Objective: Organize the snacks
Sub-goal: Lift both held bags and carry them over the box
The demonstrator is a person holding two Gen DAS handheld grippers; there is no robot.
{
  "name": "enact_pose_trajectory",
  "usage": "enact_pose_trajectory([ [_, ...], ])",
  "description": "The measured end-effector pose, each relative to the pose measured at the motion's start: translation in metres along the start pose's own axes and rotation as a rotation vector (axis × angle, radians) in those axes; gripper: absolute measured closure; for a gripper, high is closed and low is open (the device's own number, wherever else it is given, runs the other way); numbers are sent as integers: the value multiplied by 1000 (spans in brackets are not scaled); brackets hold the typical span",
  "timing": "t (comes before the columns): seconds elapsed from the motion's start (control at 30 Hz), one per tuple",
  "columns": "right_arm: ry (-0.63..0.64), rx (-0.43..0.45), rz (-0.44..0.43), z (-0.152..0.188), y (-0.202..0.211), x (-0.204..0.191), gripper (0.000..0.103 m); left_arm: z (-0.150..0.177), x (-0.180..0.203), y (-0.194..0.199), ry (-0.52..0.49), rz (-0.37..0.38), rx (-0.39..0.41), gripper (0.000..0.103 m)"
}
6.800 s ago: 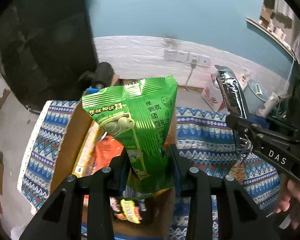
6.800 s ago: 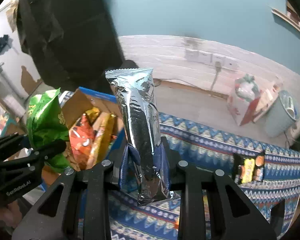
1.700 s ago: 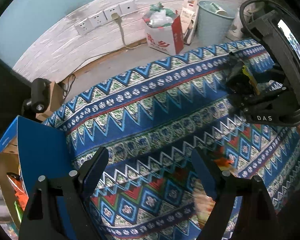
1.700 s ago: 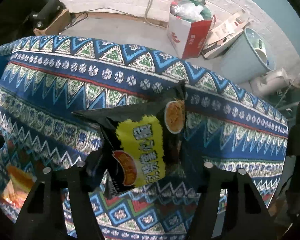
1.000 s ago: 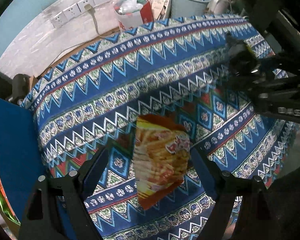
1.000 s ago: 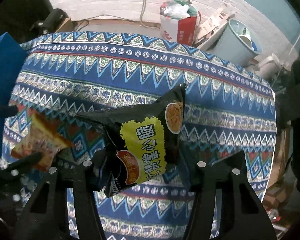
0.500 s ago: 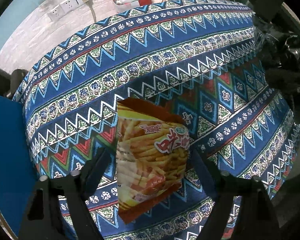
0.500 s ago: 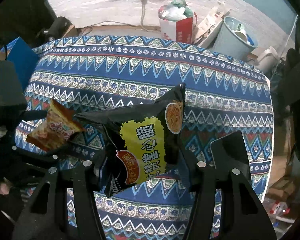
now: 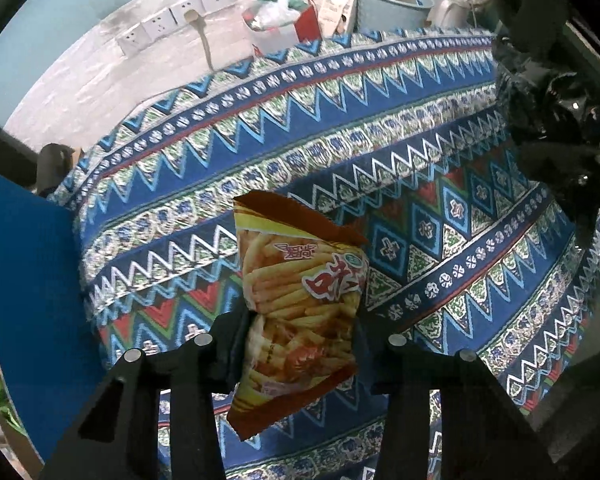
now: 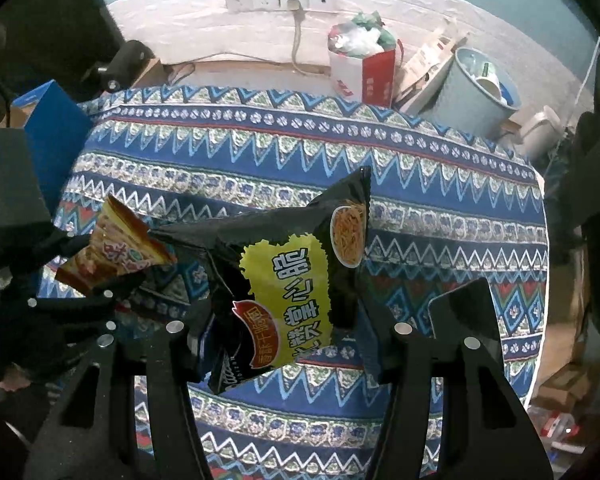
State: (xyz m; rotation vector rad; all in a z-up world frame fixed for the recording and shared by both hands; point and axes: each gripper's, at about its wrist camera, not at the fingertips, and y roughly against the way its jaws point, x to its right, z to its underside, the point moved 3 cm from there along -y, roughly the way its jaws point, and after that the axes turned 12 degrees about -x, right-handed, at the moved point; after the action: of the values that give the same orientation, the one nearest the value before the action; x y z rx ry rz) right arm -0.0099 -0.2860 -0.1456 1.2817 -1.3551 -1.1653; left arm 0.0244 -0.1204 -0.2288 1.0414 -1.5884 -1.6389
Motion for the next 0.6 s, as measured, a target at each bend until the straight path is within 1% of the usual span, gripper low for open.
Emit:
enact_pose_trajectory([
  [0.27,14,43,-27,-10,17,-13,47,7,-18,34,28,-23,65,59],
  [0.6,49,94,-62,-19,37,-38,47,18,-41,73,69,-27,133,59],
])
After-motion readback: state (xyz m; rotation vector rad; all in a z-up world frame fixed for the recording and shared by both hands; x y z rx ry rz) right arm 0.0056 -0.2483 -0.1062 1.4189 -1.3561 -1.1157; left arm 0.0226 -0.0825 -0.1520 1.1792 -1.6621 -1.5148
